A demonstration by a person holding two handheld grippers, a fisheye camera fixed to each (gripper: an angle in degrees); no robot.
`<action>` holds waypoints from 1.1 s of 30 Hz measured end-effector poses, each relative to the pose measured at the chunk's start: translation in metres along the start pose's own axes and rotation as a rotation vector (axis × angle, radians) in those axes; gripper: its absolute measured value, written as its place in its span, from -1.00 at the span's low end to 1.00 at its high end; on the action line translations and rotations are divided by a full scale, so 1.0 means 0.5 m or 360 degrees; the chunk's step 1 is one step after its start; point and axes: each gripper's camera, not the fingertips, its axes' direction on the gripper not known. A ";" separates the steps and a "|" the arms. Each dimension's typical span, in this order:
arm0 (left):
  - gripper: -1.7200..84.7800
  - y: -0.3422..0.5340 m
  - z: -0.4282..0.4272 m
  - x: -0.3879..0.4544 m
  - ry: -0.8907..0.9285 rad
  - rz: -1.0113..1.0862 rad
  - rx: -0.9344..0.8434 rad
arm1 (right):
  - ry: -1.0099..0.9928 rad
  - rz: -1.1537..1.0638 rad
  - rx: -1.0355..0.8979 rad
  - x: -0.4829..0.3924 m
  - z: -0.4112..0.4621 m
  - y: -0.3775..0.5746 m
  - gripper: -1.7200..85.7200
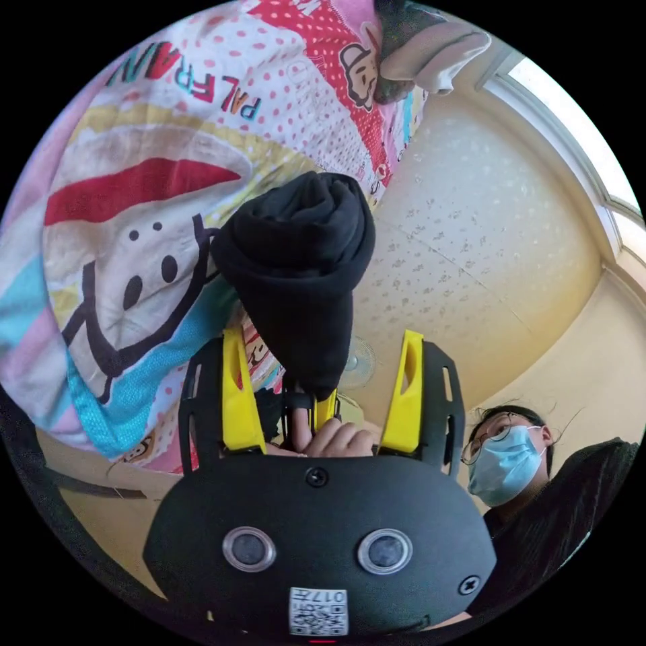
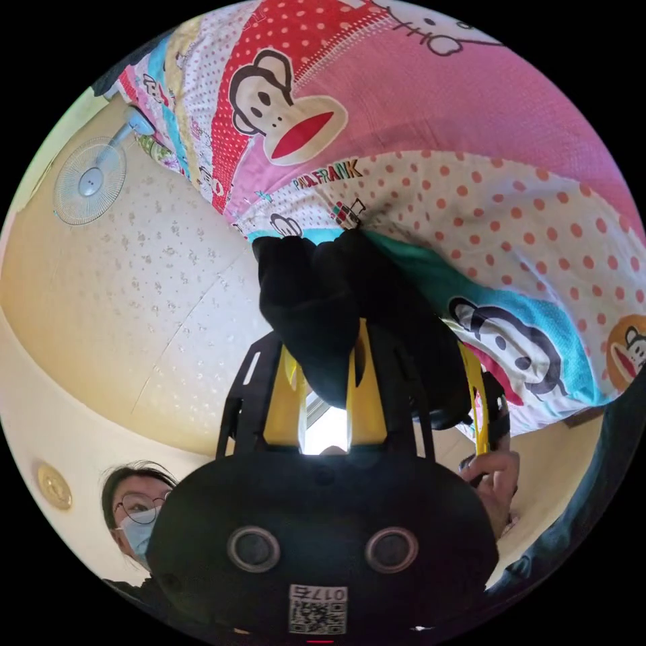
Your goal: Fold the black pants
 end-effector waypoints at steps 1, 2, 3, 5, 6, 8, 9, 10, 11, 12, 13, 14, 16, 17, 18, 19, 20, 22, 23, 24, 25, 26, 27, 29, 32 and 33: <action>-0.32 -0.009 0.007 -0.001 -0.0007 0.0009 -0.0022 | 0.0001 -0.0003 -0.0013 -0.001 -0.009 0.008 -0.70; -0.35 -0.026 0.019 -0.003 0.0034 0.0021 -0.0050 | 0.0008 -0.0014 -0.0034 -0.004 -0.020 0.013 -0.70; -0.41 -0.039 0.025 -0.008 0.0066 -0.0008 -0.0084 | 0.0013 -0.0019 -0.0048 -0.005 -0.025 0.014 -0.70; -0.51 -0.048 0.025 -0.023 0.0086 -0.0089 -0.0142 | 0.0020 -0.0012 -0.0107 -0.009 -0.049 0.021 -0.70; -0.54 -0.048 0.023 -0.030 0.0143 -0.0113 -0.0167 | 0.0031 -0.0010 -0.0125 -0.012 -0.056 0.024 -0.70; -0.58 -0.040 0.022 -0.030 0.0131 -0.0153 -0.0218 | 0.0097 -0.0053 -0.0206 -0.025 -0.093 0.038 -0.70; -0.60 -0.031 0.024 -0.024 0.0081 -0.0164 -0.0266 | 0.0106 -0.0055 -0.0215 -0.027 -0.105 0.043 -0.70; -0.61 -0.026 0.026 -0.020 0.0058 -0.0165 -0.0289 | 0.0111 -0.0049 -0.0221 -0.030 -0.134 0.051 -0.70; -0.63 -0.011 0.033 -0.012 0.0021 -0.0176 -0.0334 | 0.0101 -0.0046 -0.0218 -0.034 -0.164 0.059 -0.70; -0.65 0.006 0.046 -0.003 -0.0031 -0.0215 -0.0377 | 0.0088 -0.0046 -0.0218 -0.037 -0.180 0.062 -0.70; -0.66 0.016 0.054 0.003 -0.0064 -0.0234 -0.0395 | 0.0045 -0.0057 -0.0222 -0.045 -0.209 0.068 -0.70; -0.68 0.032 0.079 0.022 -0.0124 -0.0238 -0.0449 | -0.0012 -0.0101 -0.0224 -0.059 -0.236 0.074 -0.70; -0.69 0.049 0.136 0.059 -0.0195 -0.0167 -0.0557 | -0.0131 -0.0165 -0.0207 -0.087 -0.274 0.078 -0.71; -0.70 0.057 0.193 0.088 -0.0241 -0.0095 -0.0660 | -0.0233 -0.0214 -0.0182 -0.113 -0.298 0.077 -0.71; -0.70 0.068 0.263 0.118 -0.0269 -0.0003 -0.0780 | -0.0286 -0.0251 -0.0168 -0.130 -0.309 0.076 -0.71; -0.70 0.076 0.302 0.134 -0.0275 0.0050 -0.0845 | -0.0387 -0.0354 -0.0144 -0.172 -0.330 0.071 -0.71; -0.71 0.094 0.383 0.165 -0.0270 0.0160 -0.0977 | -0.0479 -0.0482 -0.0117 -0.223 -0.352 0.063 -0.71; -0.71 0.134 0.515 0.210 -0.0217 0.0323 -0.1178 | -0.0601 -0.0699 -0.0075 -0.309 -0.389 0.051 -0.71; -0.71 0.167 0.603 0.240 -0.0142 0.0443 -0.1301 | -0.0675 -0.0867 -0.0059 -0.367 -0.414 0.041 -0.71; -0.71 0.202 0.684 0.268 -0.0053 0.0556 -0.1408 | -0.0713 -0.0947 -0.0052 -0.394 -0.426 0.035 -0.71; -0.71 0.221 0.724 0.281 -0.0007 0.0618 -0.1461 | -0.0790 -0.1085 -0.0036 -0.444 -0.450 0.022 -0.71; -0.71 0.258 0.801 0.305 0.0088 0.0748 -0.1559 | -0.0856 -0.1213 -0.0010 -0.488 -0.473 0.005 -0.71; -0.70 0.292 0.873 0.319 0.0175 0.0868 -0.1650 | -0.0873 -0.1277 0.0012 -0.506 -0.485 -0.005 -0.70; -0.70 0.324 0.968 0.307 0.0240 0.0961 -0.1731 | -0.0811 -0.1473 0.0174 -0.554 -0.528 -0.056 -0.71; -0.69 0.327 1.096 0.190 0.0109 0.0919 -0.1690 | -0.0523 -0.1478 0.0487 -0.532 -0.558 -0.179 -0.72; -0.68 0.314 1.134 0.116 -0.0005 0.0857 -0.1667 | -0.0457 -0.1432 0.0546 -0.515 -0.561 -0.213 -0.72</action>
